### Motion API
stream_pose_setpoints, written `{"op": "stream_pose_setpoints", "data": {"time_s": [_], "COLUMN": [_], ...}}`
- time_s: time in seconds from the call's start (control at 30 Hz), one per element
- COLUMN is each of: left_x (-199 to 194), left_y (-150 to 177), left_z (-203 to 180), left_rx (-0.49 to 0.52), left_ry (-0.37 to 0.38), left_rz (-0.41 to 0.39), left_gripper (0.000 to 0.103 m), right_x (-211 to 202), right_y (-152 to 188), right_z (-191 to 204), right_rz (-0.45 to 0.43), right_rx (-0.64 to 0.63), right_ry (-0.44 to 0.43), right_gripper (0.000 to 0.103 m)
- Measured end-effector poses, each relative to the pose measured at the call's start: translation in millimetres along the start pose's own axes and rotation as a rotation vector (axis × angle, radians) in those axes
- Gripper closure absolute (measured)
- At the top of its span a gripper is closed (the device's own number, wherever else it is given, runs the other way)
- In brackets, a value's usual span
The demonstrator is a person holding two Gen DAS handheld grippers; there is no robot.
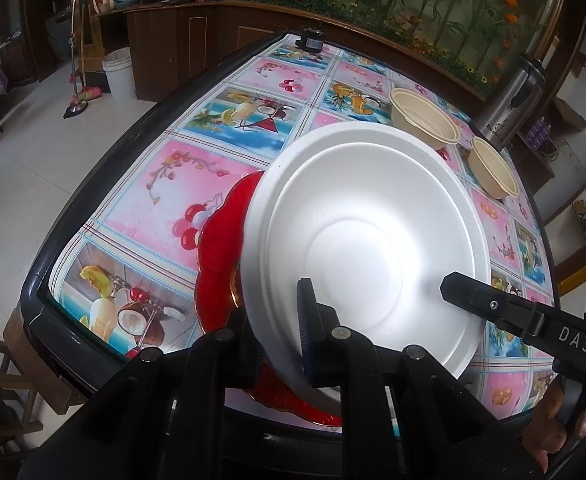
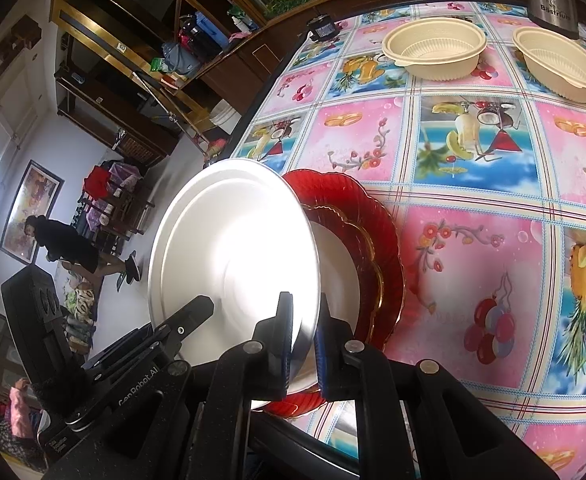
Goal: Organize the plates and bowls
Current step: 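Lower the second white plate into the stack with the left tool while the right tool holds it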
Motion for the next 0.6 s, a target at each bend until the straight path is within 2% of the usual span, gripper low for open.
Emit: {"op": "stream_pose_setpoints", "data": {"time_s": [0.6], "left_x": [4.5], "left_y": [2.6], "left_z": [-0.1], "left_rx": [-0.002], "left_ry": [0.009], "left_rz": [0.022], "left_gripper": [0.09], "right_x": [3.4], "right_y": [3.6], "right_z": [-3.3], "right_rz": [0.014], "right_rx": [0.003], "right_ry": [0.011], "right_gripper": [0.093]}}
Point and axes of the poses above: each gripper's, at about its wrist camera, not at the fingertips, and x roughly the way its jaws point, z to its left, y to its underside, the point moved 7 cm from there along x, roughly the way its jaws point, and after that the axes turned 12 degrees about x, right-handed, at the moved point
